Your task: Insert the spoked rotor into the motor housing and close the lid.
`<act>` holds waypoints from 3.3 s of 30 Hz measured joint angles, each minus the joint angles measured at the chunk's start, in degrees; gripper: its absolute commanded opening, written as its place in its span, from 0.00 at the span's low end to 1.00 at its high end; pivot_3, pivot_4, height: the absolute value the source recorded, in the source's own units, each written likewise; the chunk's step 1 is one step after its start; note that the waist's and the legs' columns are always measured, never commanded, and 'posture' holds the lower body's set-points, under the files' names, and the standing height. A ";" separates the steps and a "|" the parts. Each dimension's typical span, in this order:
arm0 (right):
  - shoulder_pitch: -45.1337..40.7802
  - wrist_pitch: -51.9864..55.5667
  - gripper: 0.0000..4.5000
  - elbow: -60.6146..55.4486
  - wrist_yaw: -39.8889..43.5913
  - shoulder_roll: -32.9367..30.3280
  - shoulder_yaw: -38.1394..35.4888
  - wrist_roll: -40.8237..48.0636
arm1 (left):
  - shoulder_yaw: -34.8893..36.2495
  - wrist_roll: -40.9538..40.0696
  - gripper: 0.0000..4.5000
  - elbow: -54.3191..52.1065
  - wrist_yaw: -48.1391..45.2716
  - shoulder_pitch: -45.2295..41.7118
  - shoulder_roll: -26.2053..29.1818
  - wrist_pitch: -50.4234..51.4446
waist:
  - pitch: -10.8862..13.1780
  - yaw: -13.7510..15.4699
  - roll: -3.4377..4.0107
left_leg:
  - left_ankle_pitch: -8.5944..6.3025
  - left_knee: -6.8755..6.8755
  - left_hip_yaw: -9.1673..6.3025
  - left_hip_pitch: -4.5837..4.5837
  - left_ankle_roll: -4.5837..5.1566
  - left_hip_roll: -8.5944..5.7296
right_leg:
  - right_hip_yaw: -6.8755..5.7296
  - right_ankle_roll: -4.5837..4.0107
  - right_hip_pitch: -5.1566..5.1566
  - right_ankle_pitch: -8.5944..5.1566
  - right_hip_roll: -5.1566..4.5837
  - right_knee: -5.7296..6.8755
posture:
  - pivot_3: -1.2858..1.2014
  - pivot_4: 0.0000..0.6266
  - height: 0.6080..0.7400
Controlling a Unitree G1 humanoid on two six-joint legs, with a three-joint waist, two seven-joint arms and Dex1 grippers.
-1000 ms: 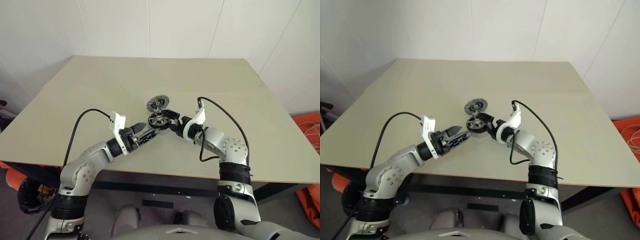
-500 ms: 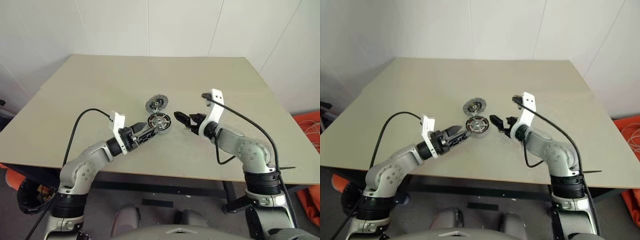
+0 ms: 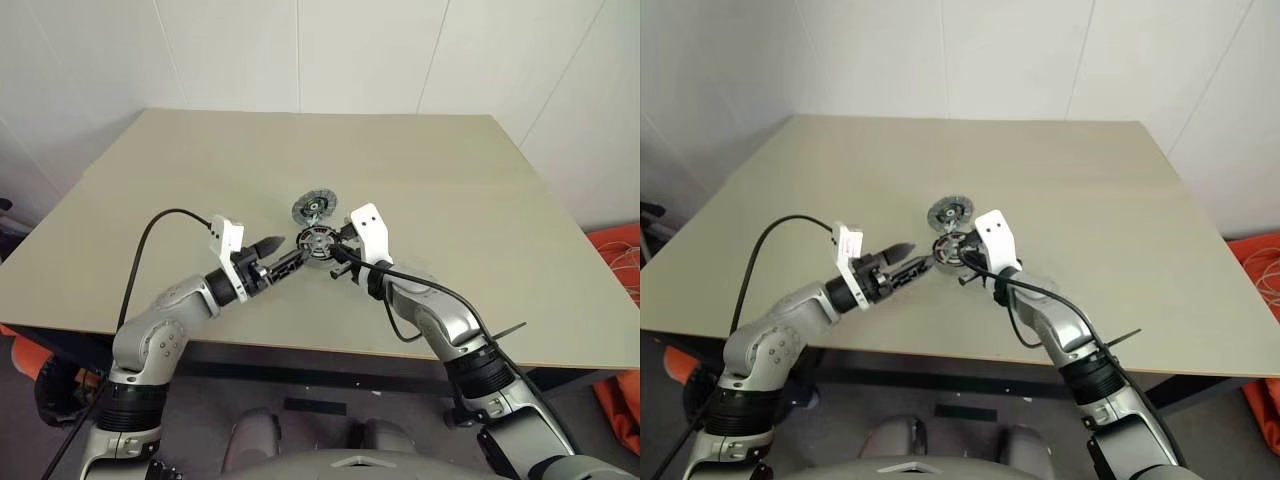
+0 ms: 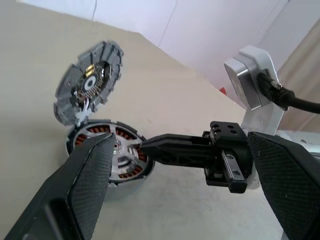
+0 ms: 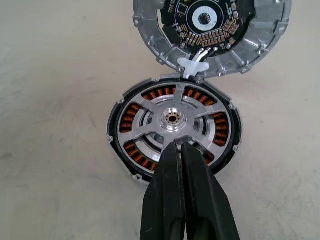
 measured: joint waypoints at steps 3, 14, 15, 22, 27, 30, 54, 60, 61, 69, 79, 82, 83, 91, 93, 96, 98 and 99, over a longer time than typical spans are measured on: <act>-0.90 -0.78 0.00 1.88 1.10 0.82 -0.18 -2.22 | 0.12 0.61 1.00 0.01 -0.38 -0.54 1.10 -1.14 | 0.00 -0.05 0.00 | 0.00 0.01 0.00 0.00 0.01 0.00 | 0.00 -0.02 0.00 0.01 0.00 0.01 | 0.52 0.00 1.00; -2.52 -3.28 0.00 6.23 3.77 3.96 -1.22 -7.59 | -3.38 6.69 1.00 -0.68 -2.87 -0.08 3.53 -5.93 | 0.00 -0.11 0.00 | 0.00 0.03 0.01 0.09 0.01 0.02 | 0.01 -0.11 0.06 0.05 0.00 0.03 | 0.52 0.00 1.00; -2.90 -3.66 0.00 6.98 3.89 4.35 -1.38 -7.97 | -4.84 8.81 1.00 -0.55 -3.32 1.53 3.10 -8.96 | -0.02 -0.14 0.05 | -0.02 0.03 0.03 0.14 0.03 0.01 | 0.05 -0.11 0.10 0.05 0.00 0.02 | 0.52 0.00 1.00; -4.90 -5.72 0.00 9.42 4.68 6.32 -2.89 -10.20 | -11.90 17.97 1.00 7.04 -5.61 7.57 0.17 -21.02 | 0.06 -0.23 -0.02 | -0.13 0.02 0.06 0.20 0.21 0.06 | 0.13 -0.14 0.05 0.05 0.04 0.09 | 0.52 0.00 1.00; -5.52 -6.82 0.00 10.75 5.15 7.21 -3.01 -11.26 | -9.74 19.49 1.00 17.39 -8.75 6.43 0.18 -28.61 | 0.06 -0.76 -0.03 | -0.15 0.03 0.09 0.36 0.24 0.01 | 0.21 -0.14 0.20 0.05 0.03 0.03 | 0.52 0.00 1.00; -5.86 -7.15 0.00 11.66 5.60 7.69 -3.05 -11.78 | -9.49 20.47 1.00 21.43 -9.64 6.42 -0.38 -31.31 | 0.05 -0.80 -0.03 | -0.15 0.02 0.09 0.35 0.25 0.03 | 0.21 -0.16 0.18 0.06 0.03 0.05 | 0.52 0.00 1.00; -6.65 -5.30 0.00 14.93 9.44 8.67 -2.91 -15.00 | -7.02 21.85 1.00 29.83 -9.97 4.22 -3.51 -39.58 | 0.04 -1.35 -0.05 | -0.18 -0.04 0.11 1.10 0.29 0.04 | 0.22 -0.20 0.88 0.04 0.03 0.02 | 0.52 0.00 1.00; -6.65 -2.78 0.00 10.91 14.51 4.67 -1.85 -15.02 | -6.31 21.79 1.00 30.19 -10.08 3.93 -4.25 -40.61 | 0.08 -1.19 -0.06 | -0.18 -0.04 0.11 1.01 0.29 0.02 | 0.23 -0.20 0.85 0.04 0.02 -0.02 | 0.52 0.00 1.00; -6.70 -2.27 0.00 9.04 16.64 2.72 -1.32 -15.03 | -6.02 21.77 1.00 30.19 -10.07 3.90 -4.31 -40.66 | 0.09 -1.16 -0.08 | -0.18 -0.04 0.11 0.98 0.29 0.02 | 0.23 -0.20 0.83 0.04 0.02 -0.01 | 0.52 0.00 1.00; -9.46 -0.65 0.36 2.54 27.03 -3.77 2.74 -15.88 | -5.59 21.80 1.00 28.48 -9.84 4.11 -5.36 -41.65 | 0.10 -1.26 -0.10 | -0.22 -0.10 0.12 0.96 0.36 0.04 | 0.23 -0.29 0.73 0.00 0.03 0.00 | 0.52 0.00 1.00; -13.94 -5.05 0.66 4.81 35.03 -6.98 7.69 -20.31 | -7.35 22.45 1.00 17.48 -6.22 6.09 -5.85 -37.13 | 0.13 -1.27 -0.14 | -0.23 -0.05 0.13 0.97 0.39 0.05 | 0.23 -0.30 0.75 0.00 0.03 0.02 | 0.52 0.00 1.00; -15.01 -6.74 0.67 7.56 36.51 -7.03 8.70 -21.40 | -7.37 22.36 0.87 16.66 -6.15 6.37 -5.44 -35.38 | 0.13 -1.30 -0.15 | -0.24 -0.05 0.13 0.96 0.39 0.05 | 0.23 -0.30 0.74 0.00 0.03 0.02 | 0.52 0.00 1.00; -15.22 -7.29 0.67 8.36 36.86 -6.98 8.73 -21.74 | -7.33 22.28 0.81 16.52 -6.15 6.37 -5.32 -35.12 | 0.13 -1.30 -0.15 | -0.24 -0.05 0.13 0.96 0.39 0.05 | 0.23 -0.30 0.73 0.00 0.03 0.02 | 0.52 0.00 1.00; -16.55 -10.50 0.67 12.80 38.00 -5.99 8.75 -23.59 | -6.83 21.91 0.19 18.97 -7.10 6.32 -5.10 -35.54 | 0.13 -1.31 -0.15 | -0.26 -0.05 0.14 0.94 0.43 0.04 | 0.23 -0.36 0.73 0.03 0.03 0.02 | 0.52 0.00 1.00; -16.62 -10.84 0.67 13.44 38.24 -5.94 8.75 -23.81 | -6.50 21.96 0.05 20.90 -7.54 6.25 -5.06 -36.73 | 0.14 -1.32 -0.15 | -0.26 -0.05 0.14 0.94 0.44 0.04 | 0.23 -0.34 0.73 0.02 0.03 0.01 | 0.52 0.00 1.00; -16.64 -11.30 0.67 13.79 39.13 -6.01 8.75 -24.53 | -6.03 22.51 0.05 23.99 -8.69 5.92 -4.59 -39.25 | 0.14 -1.30 -0.15 | -0.26 -0.05 0.14 0.94 0.44 0.05 | 0.23 -0.33 0.73 0.01 0.03 0.01 | 0.52 0.00 1.00; -16.66 -11.75 0.67 13.79 40.00 -6.07 8.86 -24.87 | -5.86 22.75 0.05 25.63 -9.37 5.58 -4.43 -40.87 | 0.14 -1.29 -0.16 | -0.26 -0.05 0.14 0.94 0.44 0.05 | 0.23 -0.33 0.73 0.01 0.03 0.01 | 0.52 0.00 1.00; -16.66 -11.84 0.67 13.79 40.43 -6.07 9.00 -25.05 | -5.79 22.79 0.05 26.23 -9.73 5.47 -4.43 -41.68 | 0.14 -1.29 -0.16 | -0.27 -0.05 0.14 0.94 0.44 0.04 | 0.23 -0.33 0.74 0.01 0.03 0.01 | 0.52 0.00 1.00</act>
